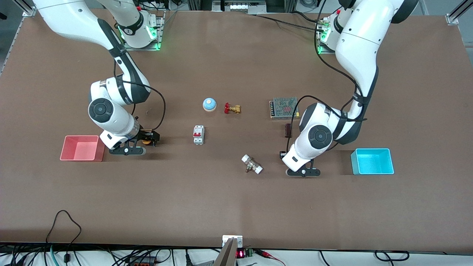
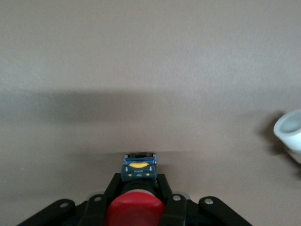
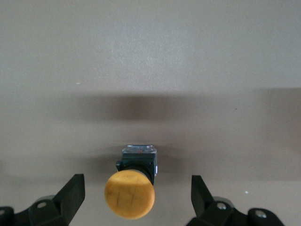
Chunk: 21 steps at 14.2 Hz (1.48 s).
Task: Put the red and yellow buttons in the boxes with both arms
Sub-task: 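Close the right gripper on the yellow button while the left gripper grasps red, then carry the yellow button to the pink box while the left gripper carries red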
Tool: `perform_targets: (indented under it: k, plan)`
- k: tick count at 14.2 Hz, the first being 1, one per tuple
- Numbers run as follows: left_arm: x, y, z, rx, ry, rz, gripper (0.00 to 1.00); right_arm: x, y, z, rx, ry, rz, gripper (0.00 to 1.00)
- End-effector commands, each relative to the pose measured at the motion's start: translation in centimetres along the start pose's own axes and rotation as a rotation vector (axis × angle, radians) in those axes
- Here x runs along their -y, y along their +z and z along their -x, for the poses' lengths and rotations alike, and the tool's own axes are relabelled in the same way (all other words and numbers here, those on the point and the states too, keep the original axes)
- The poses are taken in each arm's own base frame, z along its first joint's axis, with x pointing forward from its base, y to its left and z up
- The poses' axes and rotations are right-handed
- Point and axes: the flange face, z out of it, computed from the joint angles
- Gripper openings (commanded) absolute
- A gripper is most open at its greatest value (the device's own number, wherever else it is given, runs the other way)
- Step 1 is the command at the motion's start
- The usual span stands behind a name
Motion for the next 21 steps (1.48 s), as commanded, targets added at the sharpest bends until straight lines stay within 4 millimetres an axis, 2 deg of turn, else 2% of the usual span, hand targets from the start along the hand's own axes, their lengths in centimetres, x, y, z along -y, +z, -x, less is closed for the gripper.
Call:
perform_targets:
  k: [1, 2, 3, 4, 6, 7, 9, 11, 13, 15, 16, 18, 19, 21]
  plan:
    - [3.1, -5.8, -1.7, -0.039, -0.029, -0.048, 0.15, 0.1, 0.8, 0.2, -0.001, -0.008, 0.000, 1.00]
    - [4.5, -7.9, -1.9, -0.026, -0.027, -0.078, 0.17, 0.1, 0.9, 0.2, -0.004, -0.011, 0.000, 1.00]
    - [5.9, -9.6, -2.0, -0.004, -0.029, -0.103, 0.25, 0.2, 1.0, 0.2, -0.007, -0.014, 0.000, 1.00]
    - [8.0, -11.9, -3.1, 0.000, -0.053, -0.135, 0.28, 0.2, 1.1, 0.2, -0.005, -0.014, 0.000, 1.00]
    - [12.2, -14.2, -3.9, 0.064, -0.042, -0.174, 0.23, 0.3, 1.1, 0.2, -0.005, -0.015, -0.001, 1.00]
    - [14.1, -14.6, -4.2, 0.091, -0.026, -0.182, 0.23, 0.3, 1.1, 0.2, -0.005, -0.013, -0.001, 0.96]
    - [20.1, -15.3, -4.9, 0.114, -0.017, -0.198, 0.23, 0.2, 1.5, 0.2, -0.001, -0.012, -0.001, 0.77]
    - [26.0, -13.9, -5.2, 0.144, -0.026, -0.186, 0.23, 0.2, 1.6, 0.2, 0.002, -0.011, -0.001, 0.51]
    - [27.8, -11.6, -5.0, 0.184, -0.042, -0.187, 0.23, 0.1, 2.0, 0.3, 0.010, -0.004, -0.001, 0.32]
    - [28.6, -9.6, -4.4, 0.210, -0.051, -0.188, 0.23, 0.1, 1.8, 0.2, 0.009, 0.008, -0.001, 0.14]
    - [29.4, -8.6, -4.2, 0.195, -0.057, -0.183, 0.23, 0.4, 1.6, 0.2, 0.004, 0.004, -0.005, 0.08]
    - [29.8, -6.7, -3.9, 0.165, -0.050, -0.180, 0.24, 0.5, 0.6, -0.3, -0.010, 0.003, -0.012, 0.08]
    - [29.8, -6.3, -3.8, 0.153, -0.022, -0.175, 0.24, 0.3, -0.8, -0.5, -0.024, 0.001, -0.012, 0.08]
    - [30.0, -4.3, -3.3, 0.146, -0.011, -0.169, 0.24, -3.0, -5.0, -1.2, -0.044, 0.034, 0.006, 0.08]
